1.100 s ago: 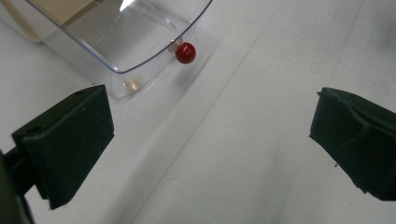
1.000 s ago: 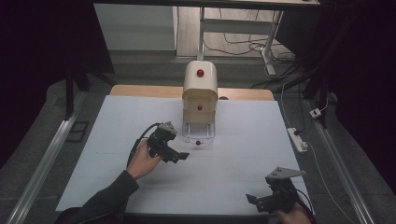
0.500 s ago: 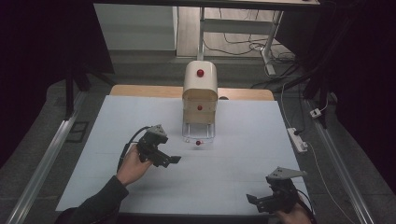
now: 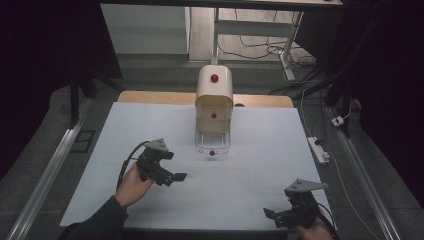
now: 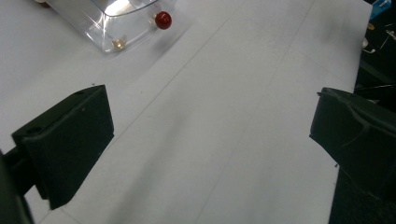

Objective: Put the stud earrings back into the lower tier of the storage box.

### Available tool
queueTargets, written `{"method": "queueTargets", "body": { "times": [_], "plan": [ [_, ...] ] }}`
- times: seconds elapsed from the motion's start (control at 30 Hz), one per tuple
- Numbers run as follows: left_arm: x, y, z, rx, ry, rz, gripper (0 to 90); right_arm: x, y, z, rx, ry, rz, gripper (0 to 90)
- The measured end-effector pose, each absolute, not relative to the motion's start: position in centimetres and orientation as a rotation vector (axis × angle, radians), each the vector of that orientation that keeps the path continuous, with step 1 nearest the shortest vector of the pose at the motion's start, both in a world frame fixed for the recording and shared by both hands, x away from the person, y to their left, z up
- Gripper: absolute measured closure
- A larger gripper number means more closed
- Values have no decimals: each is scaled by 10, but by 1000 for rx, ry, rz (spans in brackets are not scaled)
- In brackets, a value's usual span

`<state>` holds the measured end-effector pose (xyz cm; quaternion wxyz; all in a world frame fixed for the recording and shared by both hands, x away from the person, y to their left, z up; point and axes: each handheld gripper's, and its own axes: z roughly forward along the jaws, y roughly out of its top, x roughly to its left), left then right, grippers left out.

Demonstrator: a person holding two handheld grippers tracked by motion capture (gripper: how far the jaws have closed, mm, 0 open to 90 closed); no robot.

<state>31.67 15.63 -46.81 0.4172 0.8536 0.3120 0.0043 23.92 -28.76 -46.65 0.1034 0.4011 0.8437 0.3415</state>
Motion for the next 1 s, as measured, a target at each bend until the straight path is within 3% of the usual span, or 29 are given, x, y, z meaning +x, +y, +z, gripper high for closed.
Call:
{"method": "queueTargets", "body": {
  "times": [1.0],
  "plan": [
    [260,213,-476,2056,908,6,0,240,-286,-467,1175,2496,986,0]
  ]
}}
